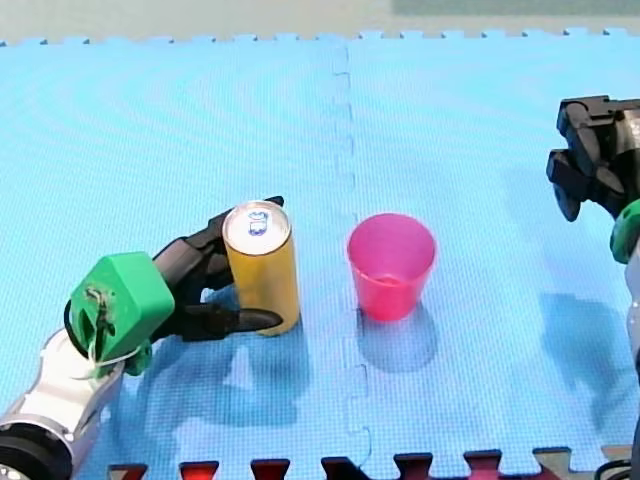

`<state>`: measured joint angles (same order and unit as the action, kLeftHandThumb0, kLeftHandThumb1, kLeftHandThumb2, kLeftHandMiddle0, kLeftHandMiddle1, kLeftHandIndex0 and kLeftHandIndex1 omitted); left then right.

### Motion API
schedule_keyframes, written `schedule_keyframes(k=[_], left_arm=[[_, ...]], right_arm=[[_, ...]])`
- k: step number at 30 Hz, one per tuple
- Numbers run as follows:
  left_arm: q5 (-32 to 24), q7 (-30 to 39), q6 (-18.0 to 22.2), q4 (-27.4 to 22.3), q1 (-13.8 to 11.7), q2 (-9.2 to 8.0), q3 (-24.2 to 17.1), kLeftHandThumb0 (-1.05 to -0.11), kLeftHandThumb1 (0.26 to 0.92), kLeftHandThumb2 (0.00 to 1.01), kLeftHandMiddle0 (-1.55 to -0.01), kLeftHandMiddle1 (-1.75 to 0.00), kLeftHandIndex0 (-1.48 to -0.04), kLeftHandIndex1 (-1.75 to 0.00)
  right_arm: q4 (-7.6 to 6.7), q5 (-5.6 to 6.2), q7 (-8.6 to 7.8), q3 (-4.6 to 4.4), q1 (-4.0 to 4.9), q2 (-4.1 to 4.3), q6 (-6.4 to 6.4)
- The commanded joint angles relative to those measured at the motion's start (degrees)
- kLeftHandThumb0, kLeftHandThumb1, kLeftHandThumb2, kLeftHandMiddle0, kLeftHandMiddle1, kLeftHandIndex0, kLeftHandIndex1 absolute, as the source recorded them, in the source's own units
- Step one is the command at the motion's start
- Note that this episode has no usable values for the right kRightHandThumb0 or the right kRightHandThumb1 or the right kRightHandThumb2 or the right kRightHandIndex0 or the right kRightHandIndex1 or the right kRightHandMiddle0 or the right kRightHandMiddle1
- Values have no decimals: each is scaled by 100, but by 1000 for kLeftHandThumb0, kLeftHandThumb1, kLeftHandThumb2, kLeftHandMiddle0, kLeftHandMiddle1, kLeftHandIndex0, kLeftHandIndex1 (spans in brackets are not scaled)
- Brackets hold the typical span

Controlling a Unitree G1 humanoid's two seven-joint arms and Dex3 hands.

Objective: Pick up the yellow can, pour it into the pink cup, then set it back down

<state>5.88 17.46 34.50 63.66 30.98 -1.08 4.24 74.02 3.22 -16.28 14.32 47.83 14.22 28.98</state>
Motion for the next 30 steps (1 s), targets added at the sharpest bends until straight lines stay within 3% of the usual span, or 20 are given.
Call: schedule_keyframes(k=[1,19,22,23,26,30], left_arm=[[1,-49,-34,-52,-27,1,-2,-873,720,6,-369,-28,-258,-14],[70,-453,22,-136,-129,139,42,-777,707,1,-435,-25,-303,-9],[260,-898,54,-140,-152,153,104,-729,773,9,-763,-90,-601,-49],[365,-1137,55,-149,-160,152,138,-669,782,5,-898,-104,-749,-55],[646,-1806,90,-101,-170,120,208,-376,770,2,-1149,-149,-1048,-75],[712,-1939,309,58,-152,66,220,-334,773,2,-1186,-129,-1105,-50]], right_arm=[[-5,16,7,13,-8,29,-2],[-7,24,13,21,-26,-2,9],[-9,19,17,20,-29,2,16],[-10,18,19,20,-29,3,18],[-14,35,18,38,-34,-5,15],[-18,53,10,52,-34,-16,4]])
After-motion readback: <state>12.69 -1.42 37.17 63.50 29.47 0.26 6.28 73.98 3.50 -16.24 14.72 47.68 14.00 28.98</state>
